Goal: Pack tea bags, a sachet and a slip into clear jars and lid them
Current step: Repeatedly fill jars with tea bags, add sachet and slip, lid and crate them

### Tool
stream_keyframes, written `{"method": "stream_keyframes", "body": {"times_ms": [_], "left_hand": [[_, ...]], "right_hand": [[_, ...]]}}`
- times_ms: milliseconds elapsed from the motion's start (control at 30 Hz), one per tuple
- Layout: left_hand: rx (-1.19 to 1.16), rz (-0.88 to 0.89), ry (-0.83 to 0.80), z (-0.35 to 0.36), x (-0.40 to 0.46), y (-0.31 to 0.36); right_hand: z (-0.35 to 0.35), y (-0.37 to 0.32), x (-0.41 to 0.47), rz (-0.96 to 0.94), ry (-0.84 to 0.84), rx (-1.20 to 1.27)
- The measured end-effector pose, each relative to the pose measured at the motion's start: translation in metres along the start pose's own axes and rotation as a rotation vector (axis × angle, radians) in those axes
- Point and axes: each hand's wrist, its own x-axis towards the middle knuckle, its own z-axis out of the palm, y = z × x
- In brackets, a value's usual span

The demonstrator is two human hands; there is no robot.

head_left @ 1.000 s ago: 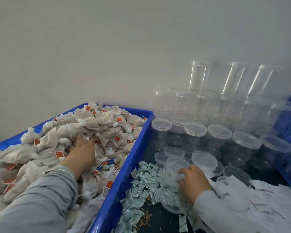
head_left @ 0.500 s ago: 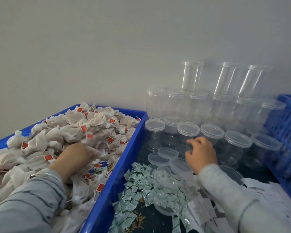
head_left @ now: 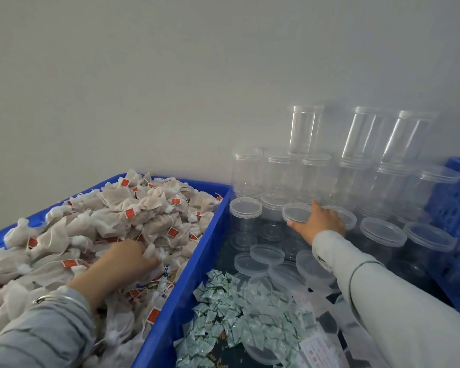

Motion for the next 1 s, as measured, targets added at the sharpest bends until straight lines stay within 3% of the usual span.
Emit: {"method": "stream_keyframes", "body": {"times_ms": [133,267,367,467,533,633,733,867,1000], "left_hand": [[-0.025,0.005,-0.009,0.003,0.001,-0.001],[-0.053,0.005,0.01,0.002,0.0,-0.001],[-0.148,0.025,0.114,-0.006,-0.008,0.008],[-0.357,0.172,0.271,-0.022,-0.028,0.032],[-0.58,0.305,0.275,-0.033,-0.048,0.055],[-0.796,0.513,0.052,-0.046,-0.081,0.09],[-0.571,0.71,-0.08,-0.041,-0.105,0.115],[-0.484,0.748,-0.075,-0.035,-0.119,0.124],[-0.446,0.756,-0.086,-0.024,-0.127,0.131]], "right_hand": [[-0.001,-0.003,-0.001,0.006,0.04,0.124],[-0.007,-0.01,-0.016,-0.017,0.123,0.404],[-0.021,-0.013,-0.036,-0.089,0.253,0.714],[-0.038,-0.017,-0.066,-0.217,0.288,0.836],[-0.049,-0.02,-0.095,-0.362,0.207,0.837],[-0.06,-0.026,-0.144,-0.686,0.047,0.743],[-0.064,-0.028,-0.179,-0.884,-0.054,0.649],[-0.065,-0.008,-0.191,-0.831,-0.152,0.697],[-0.063,0.013,-0.191,-0.711,-0.329,0.494]]}}
